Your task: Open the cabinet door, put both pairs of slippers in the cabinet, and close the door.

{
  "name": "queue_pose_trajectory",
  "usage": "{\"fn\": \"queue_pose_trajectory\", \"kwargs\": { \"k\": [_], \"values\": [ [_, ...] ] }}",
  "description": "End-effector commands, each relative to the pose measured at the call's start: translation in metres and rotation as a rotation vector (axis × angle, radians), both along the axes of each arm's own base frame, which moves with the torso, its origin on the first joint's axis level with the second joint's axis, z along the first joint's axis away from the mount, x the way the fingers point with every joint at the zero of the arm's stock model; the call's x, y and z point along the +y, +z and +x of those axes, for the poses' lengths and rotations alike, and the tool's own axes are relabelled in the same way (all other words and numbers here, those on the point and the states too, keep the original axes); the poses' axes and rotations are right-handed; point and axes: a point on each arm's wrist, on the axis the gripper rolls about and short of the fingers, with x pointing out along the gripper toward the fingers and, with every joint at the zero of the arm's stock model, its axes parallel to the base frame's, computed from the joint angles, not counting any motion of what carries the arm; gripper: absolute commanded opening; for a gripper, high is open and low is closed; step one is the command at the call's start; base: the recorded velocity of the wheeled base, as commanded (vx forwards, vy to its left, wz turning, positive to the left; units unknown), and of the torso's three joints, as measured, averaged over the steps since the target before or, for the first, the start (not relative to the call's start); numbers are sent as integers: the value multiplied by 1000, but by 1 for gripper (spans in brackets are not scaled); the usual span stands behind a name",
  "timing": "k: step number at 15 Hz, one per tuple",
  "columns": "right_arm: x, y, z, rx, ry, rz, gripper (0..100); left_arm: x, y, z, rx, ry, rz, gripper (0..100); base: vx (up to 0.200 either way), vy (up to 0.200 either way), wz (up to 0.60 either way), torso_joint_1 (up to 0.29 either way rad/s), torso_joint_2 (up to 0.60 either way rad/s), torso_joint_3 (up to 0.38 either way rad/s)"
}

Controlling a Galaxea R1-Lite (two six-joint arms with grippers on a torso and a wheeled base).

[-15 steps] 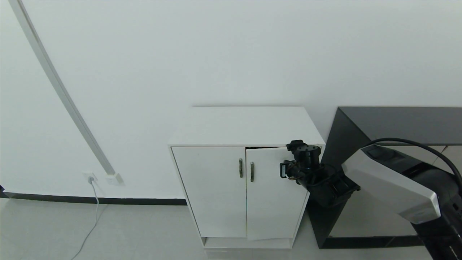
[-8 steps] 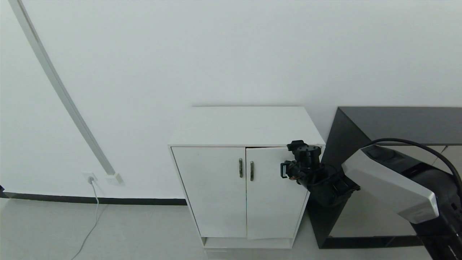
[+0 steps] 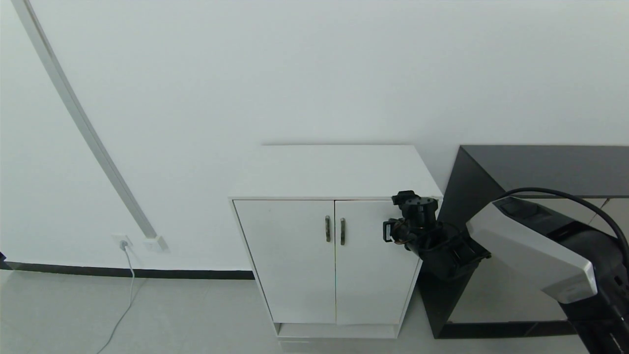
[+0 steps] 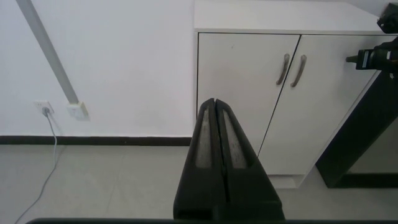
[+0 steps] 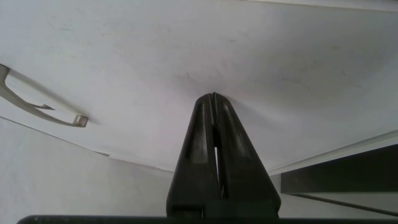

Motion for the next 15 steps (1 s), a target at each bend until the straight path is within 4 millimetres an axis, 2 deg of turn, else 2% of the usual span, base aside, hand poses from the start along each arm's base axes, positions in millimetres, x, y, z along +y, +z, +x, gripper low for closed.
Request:
{"fn": "queue_pose_trajectory", "kwargs": {
  "k": [1, 15],
  "values": [
    [0, 0, 0, -2, 2, 0, 0, 0, 0, 0, 1, 1, 0, 0, 0, 0, 0, 0, 0, 0],
    [1, -2, 3, -4, -3, 1, 0, 0, 0, 0, 1, 1, 0, 0, 0, 0, 0, 0, 0, 0]
  ]
}}
